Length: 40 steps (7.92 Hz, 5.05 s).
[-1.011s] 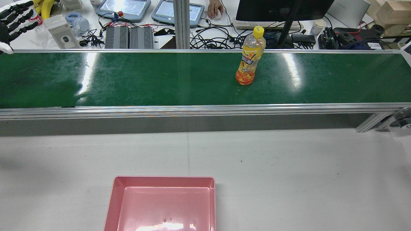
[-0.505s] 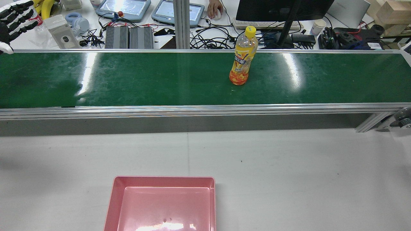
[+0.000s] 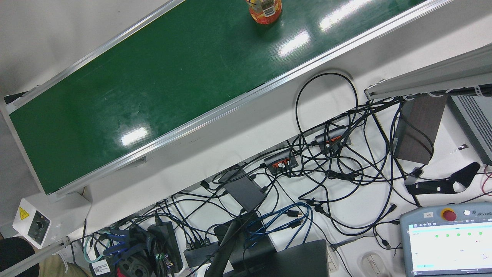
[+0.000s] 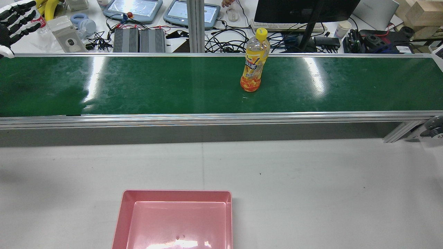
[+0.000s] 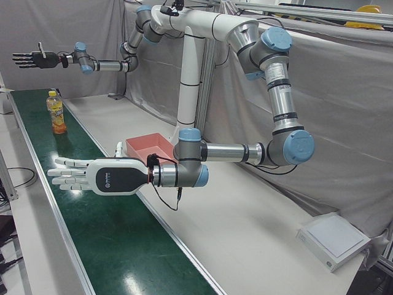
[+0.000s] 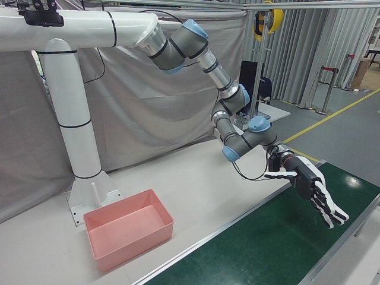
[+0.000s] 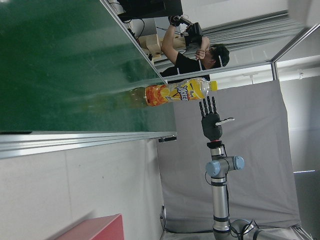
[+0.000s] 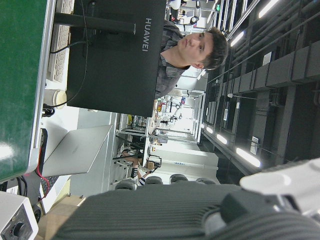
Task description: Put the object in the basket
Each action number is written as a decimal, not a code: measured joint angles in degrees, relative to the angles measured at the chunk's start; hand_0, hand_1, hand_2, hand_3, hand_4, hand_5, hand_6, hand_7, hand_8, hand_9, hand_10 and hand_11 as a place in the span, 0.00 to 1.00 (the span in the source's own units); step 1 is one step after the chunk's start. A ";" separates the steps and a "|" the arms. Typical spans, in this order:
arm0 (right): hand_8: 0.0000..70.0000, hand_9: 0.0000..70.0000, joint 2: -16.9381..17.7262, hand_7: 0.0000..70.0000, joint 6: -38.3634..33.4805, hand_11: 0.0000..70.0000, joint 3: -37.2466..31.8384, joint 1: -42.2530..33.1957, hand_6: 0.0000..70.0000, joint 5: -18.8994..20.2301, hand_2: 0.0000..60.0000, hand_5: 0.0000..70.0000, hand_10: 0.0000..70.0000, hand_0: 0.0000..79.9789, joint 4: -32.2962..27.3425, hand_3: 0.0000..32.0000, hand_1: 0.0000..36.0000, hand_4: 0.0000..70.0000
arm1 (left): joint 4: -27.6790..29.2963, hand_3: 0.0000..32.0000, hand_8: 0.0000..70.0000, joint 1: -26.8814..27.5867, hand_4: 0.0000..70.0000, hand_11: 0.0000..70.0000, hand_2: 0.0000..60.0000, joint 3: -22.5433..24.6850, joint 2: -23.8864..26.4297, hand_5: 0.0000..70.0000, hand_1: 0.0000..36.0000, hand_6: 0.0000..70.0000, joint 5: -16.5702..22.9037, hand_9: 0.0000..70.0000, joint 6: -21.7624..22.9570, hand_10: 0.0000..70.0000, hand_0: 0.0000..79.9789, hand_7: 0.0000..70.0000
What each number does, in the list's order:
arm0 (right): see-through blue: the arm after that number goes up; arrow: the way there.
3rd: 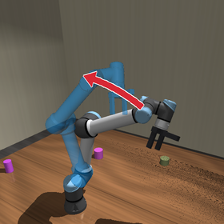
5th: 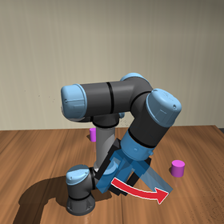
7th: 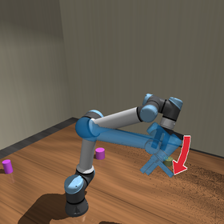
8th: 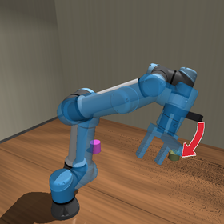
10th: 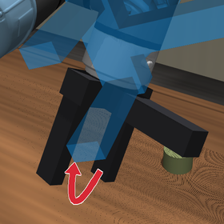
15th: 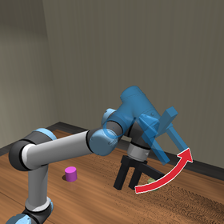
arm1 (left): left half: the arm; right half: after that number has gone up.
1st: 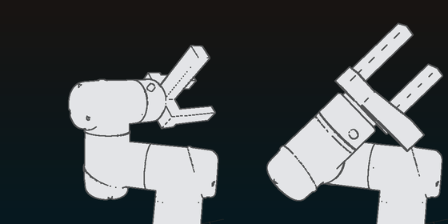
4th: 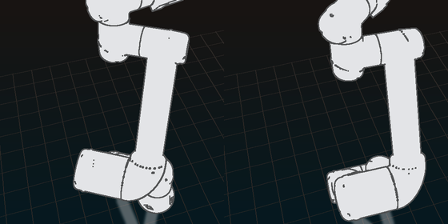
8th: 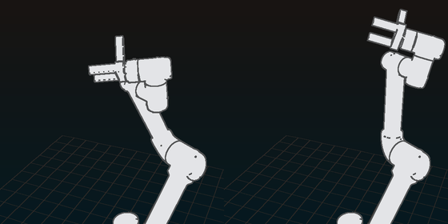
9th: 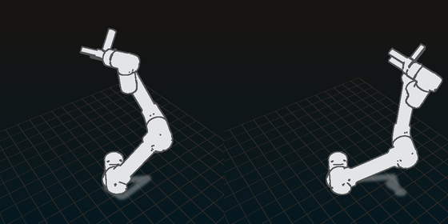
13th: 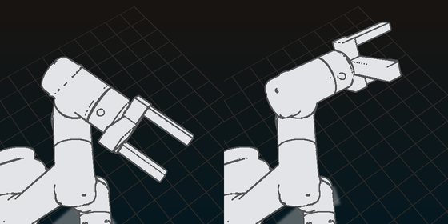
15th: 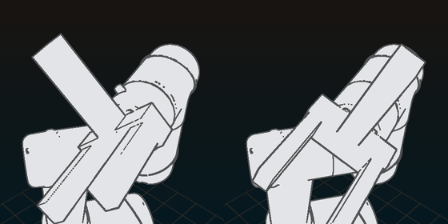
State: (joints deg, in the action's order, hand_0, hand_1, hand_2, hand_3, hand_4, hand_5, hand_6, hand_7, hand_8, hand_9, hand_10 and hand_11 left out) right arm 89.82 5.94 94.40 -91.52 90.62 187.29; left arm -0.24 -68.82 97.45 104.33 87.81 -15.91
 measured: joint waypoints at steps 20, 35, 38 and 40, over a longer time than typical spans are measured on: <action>0.00 0.00 0.00 0.00 0.04 0.00 -0.08 0.03 0.00 0.00 0.00 0.00 0.00 0.00 -0.03 0.00 0.00 0.00 | -0.80 0.02 0.04 -0.26 0.13 0.13 0.00 2.23 -0.38 0.19 0.22 0.00 0.08 0.03 0.08 0.07 0.72 0.00; 0.00 0.00 0.00 0.00 0.04 0.00 -0.05 -0.01 0.00 0.00 0.00 0.00 0.00 0.00 0.00 0.00 0.00 0.00 | -0.80 0.00 0.03 1.32 0.13 0.13 0.00 1.17 -0.54 0.19 0.21 0.00 -0.19 0.03 -0.15 0.07 0.71 0.00; 0.00 0.00 0.00 0.00 0.00 0.00 -0.01 -0.03 0.00 0.00 0.00 0.00 0.00 0.00 0.00 0.00 0.00 0.00 | -0.41 0.08 0.02 1.51 0.11 0.10 0.00 -0.07 -0.27 0.12 0.09 0.00 -0.33 0.01 -0.17 0.06 0.66 0.00; 0.00 0.00 0.00 0.00 0.02 0.00 0.00 -0.05 0.00 0.00 0.00 0.00 0.00 0.00 0.00 0.00 0.00 0.00 | 0.28 0.08 0.02 1.50 0.11 0.11 0.00 -0.13 -0.42 0.14 0.10 0.00 -0.39 0.02 -0.17 0.06 0.67 0.00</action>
State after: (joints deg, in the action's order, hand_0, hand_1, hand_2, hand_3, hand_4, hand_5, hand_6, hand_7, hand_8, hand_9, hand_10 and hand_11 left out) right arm 89.82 5.96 94.39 -91.57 90.62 187.29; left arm 0.04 -67.31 97.32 103.90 87.42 -16.08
